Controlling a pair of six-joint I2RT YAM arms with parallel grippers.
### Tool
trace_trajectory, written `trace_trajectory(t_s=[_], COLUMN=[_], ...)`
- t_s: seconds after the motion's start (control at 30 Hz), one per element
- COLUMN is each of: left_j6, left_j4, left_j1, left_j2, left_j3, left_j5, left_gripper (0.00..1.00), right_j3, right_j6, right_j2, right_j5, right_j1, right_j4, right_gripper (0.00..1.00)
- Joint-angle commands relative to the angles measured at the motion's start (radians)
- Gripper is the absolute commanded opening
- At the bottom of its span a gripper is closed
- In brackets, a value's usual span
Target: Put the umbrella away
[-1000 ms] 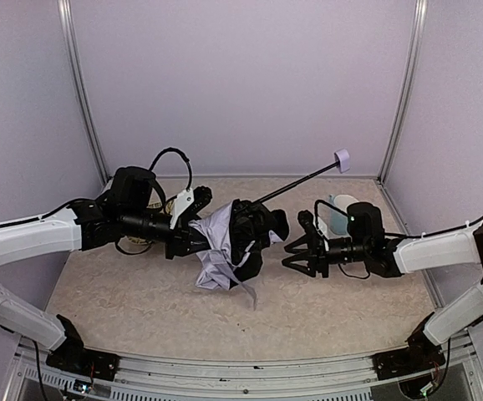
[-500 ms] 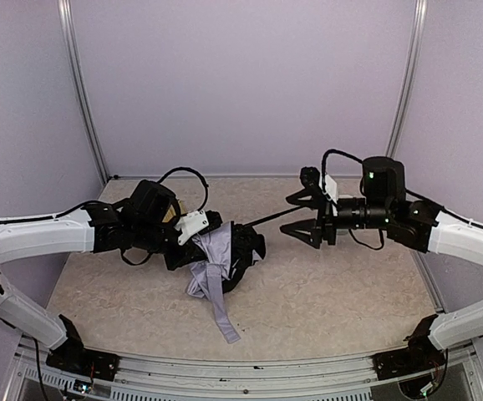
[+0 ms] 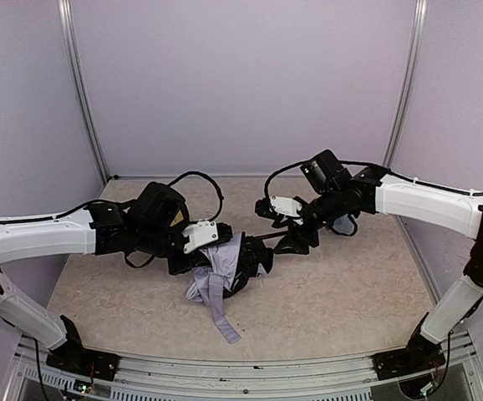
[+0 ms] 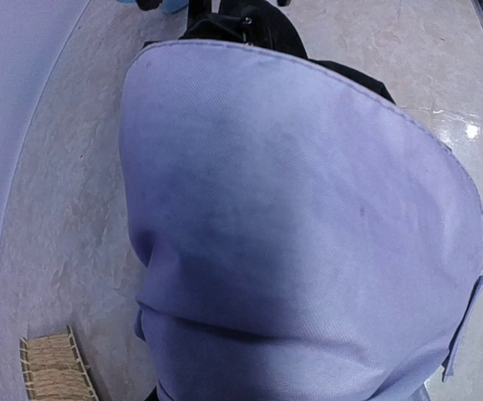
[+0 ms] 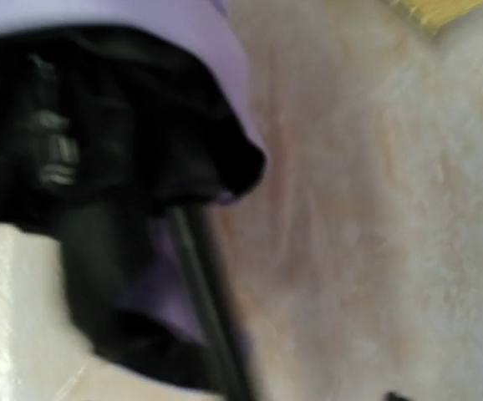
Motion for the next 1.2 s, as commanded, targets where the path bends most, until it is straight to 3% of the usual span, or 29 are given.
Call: trace_trajectory(t_s=[0.0,0.17,0.27,0.3,0.4,0.57,0.8,0.97,1.07,1.17], left_j6=[0.061,0.068,0.056,0.044,-0.003,-0.070,-0.261,-0.317,-0.316,-0.315], left_j4=[0.031,0.035,0.054,0.072,0.205,0.517,0.780,0.770,0.728,0.733], left_j1=[-0.034,-0.042,-0.042,-0.042,-0.039,0.002,0.131,0.181,0.182,0.183], left_j2=[-0.013,-0.020,-0.020,-0.025,-0.073,-0.252,-0.480,-0.478,-0.412,-0.333], left_j3=[0.029,0.024,0.023,0.021,-0.037,-0.208,-0.355,-0.396,-0.395,-0.387], left_j5=[0.021,0.021,0.008,-0.001,-0.036,0.011,0.197,0.247,0.243,0.315], left_gripper=[0.00,0.00,0.00,0.06,0.48,0.97,0.99,0.99,0.91,0.73], right_j3=[0.035,0.022,-0.003,-0.015,-0.074,-0.197,-0.304,-0.308,-0.302,-0.299], right_j6=[-0.026,-0.011,0.011,0.018,0.033,0.045,0.095,0.110,0.106,0.087], right_j2=[0.061,0.098,0.074,0.057,-0.007,-0.146,-0.307,-0.325,-0.332,-0.334], right_j5=[0.120,0.155,0.146,0.144,0.173,0.227,0.118,0.119,0.111,0.104], right_j1=[0.017,0.028,0.035,0.035,0.035,0.017,-0.050,-0.058,-0.061,-0.063], right_j4=[-0.057,-0.009,0.056,0.080,0.169,0.328,0.508,0.522,0.521,0.514], right_gripper=[0.64,0.21,0.02,0.00,0.00,0.00,0.00,0.00,0.00,0.00])
